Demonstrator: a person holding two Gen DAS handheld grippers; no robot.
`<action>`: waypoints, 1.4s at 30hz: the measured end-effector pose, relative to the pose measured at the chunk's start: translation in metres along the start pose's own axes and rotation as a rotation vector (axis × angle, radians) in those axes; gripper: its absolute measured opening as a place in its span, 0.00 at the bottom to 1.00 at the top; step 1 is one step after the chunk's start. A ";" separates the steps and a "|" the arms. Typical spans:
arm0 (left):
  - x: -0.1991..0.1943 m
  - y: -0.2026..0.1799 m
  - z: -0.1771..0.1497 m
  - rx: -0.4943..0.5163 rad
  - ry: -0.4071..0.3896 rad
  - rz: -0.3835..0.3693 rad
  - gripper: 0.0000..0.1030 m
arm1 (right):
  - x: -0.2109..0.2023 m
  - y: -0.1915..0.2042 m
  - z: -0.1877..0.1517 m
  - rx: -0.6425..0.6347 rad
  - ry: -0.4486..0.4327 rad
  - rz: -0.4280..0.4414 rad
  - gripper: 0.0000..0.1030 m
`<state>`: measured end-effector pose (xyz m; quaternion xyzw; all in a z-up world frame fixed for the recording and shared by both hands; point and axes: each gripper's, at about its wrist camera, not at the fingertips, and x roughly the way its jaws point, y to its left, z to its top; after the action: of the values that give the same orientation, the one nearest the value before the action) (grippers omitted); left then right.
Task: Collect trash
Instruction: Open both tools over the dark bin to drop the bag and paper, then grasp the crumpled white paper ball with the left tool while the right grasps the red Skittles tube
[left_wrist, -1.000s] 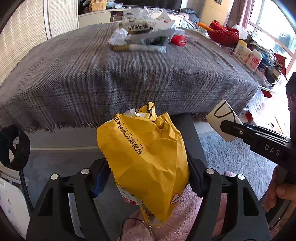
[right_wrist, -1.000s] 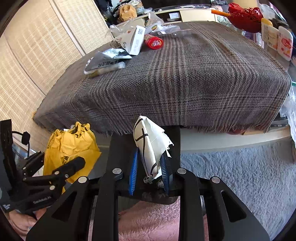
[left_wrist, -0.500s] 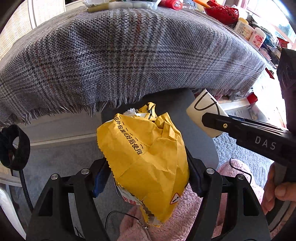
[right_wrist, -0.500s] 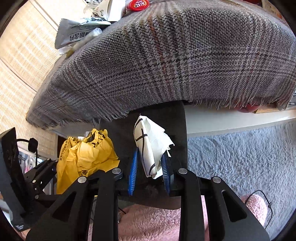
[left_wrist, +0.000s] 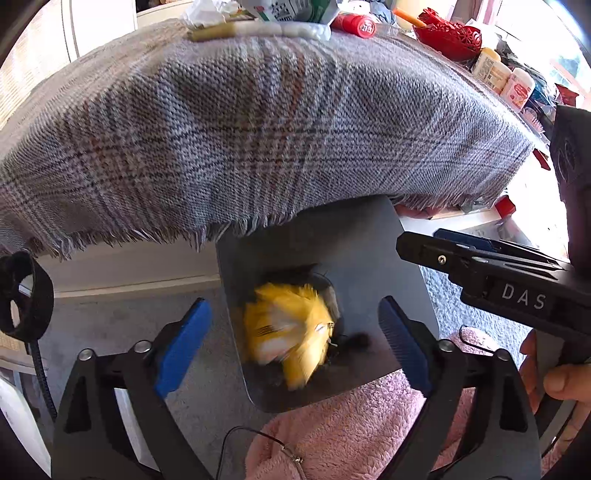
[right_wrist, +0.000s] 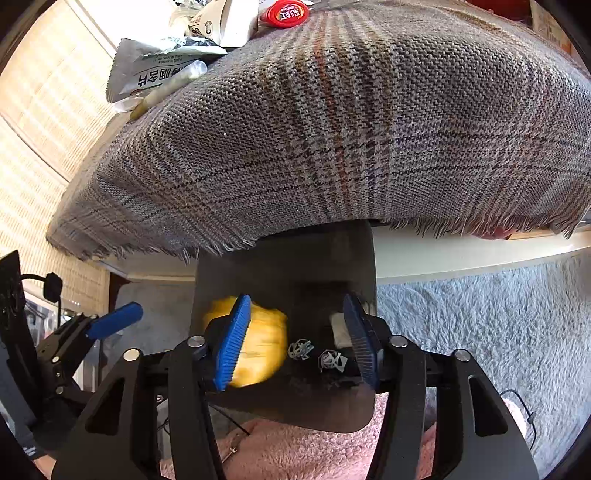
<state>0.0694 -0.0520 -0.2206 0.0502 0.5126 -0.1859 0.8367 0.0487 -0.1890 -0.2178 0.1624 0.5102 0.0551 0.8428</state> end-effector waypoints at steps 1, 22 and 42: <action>-0.002 0.001 0.000 0.001 -0.005 0.005 0.91 | -0.002 0.001 0.001 -0.003 -0.005 -0.013 0.71; -0.049 0.028 0.026 -0.049 -0.079 0.059 0.92 | -0.056 -0.008 0.029 -0.017 -0.121 -0.068 0.94; -0.101 0.067 0.134 -0.115 -0.273 0.099 0.92 | -0.077 0.013 0.165 -0.094 -0.272 -0.077 0.94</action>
<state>0.1653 -0.0003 -0.0769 0.0016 0.4010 -0.1201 0.9082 0.1581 -0.2330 -0.0784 0.1091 0.3939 0.0241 0.9123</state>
